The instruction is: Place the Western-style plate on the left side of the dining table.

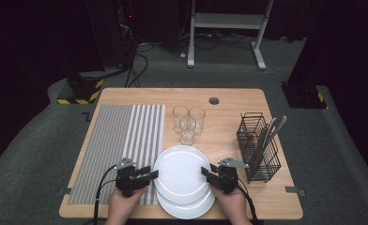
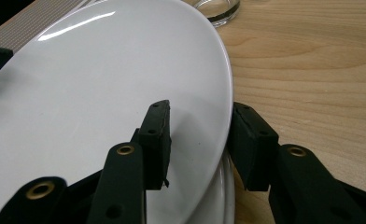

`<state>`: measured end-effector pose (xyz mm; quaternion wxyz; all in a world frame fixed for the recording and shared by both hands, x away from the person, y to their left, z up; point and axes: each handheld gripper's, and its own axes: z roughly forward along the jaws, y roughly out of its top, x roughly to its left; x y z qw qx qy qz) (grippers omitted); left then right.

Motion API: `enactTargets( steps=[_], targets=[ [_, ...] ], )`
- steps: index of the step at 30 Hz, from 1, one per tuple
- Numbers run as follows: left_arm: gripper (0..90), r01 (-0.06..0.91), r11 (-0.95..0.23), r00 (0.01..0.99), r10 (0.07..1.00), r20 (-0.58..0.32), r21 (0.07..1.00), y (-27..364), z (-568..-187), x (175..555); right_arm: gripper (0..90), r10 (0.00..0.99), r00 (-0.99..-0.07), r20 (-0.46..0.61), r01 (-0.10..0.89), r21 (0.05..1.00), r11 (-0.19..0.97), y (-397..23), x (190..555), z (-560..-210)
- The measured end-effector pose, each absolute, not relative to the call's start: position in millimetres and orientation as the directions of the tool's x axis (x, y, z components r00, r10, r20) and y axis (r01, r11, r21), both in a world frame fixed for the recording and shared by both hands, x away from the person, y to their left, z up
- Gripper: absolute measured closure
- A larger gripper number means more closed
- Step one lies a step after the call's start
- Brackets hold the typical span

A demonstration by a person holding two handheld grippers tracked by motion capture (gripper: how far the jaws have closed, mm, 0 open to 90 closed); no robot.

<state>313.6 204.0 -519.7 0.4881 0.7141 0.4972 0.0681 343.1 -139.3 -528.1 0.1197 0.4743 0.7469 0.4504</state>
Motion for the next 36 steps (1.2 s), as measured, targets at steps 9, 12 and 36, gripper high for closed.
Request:
enactTargets(
  steps=[9, 12, 36],
  targets=[
    [67.4, 0.662, -0.051, 0.482, 0.793, -0.373, 0.748, 194.9, -523.9, 307.7, 63.5, 0.824, -0.509, 0.249, 0.6, 0.789, 0.132, -139.7, 342.3, -527.1],
    [67.8, 0.664, -0.037, 0.483, 0.784, -0.39, 0.747, 193.8, -523.6, 312.1, 65.5, 0.822, -0.501, 0.269, 0.613, 0.782, 0.118, -139.3, 345.8, -526.4],
    [71.4, 0.628, 0.018, 0.488, 0.77, -0.412, 0.778, 187.3, -530.1, 349.5, 62.7, 0.858, -0.467, 0.214, 0.585, 0.802, 0.118, -139.0, 374.1, -513.7]
  ],
)
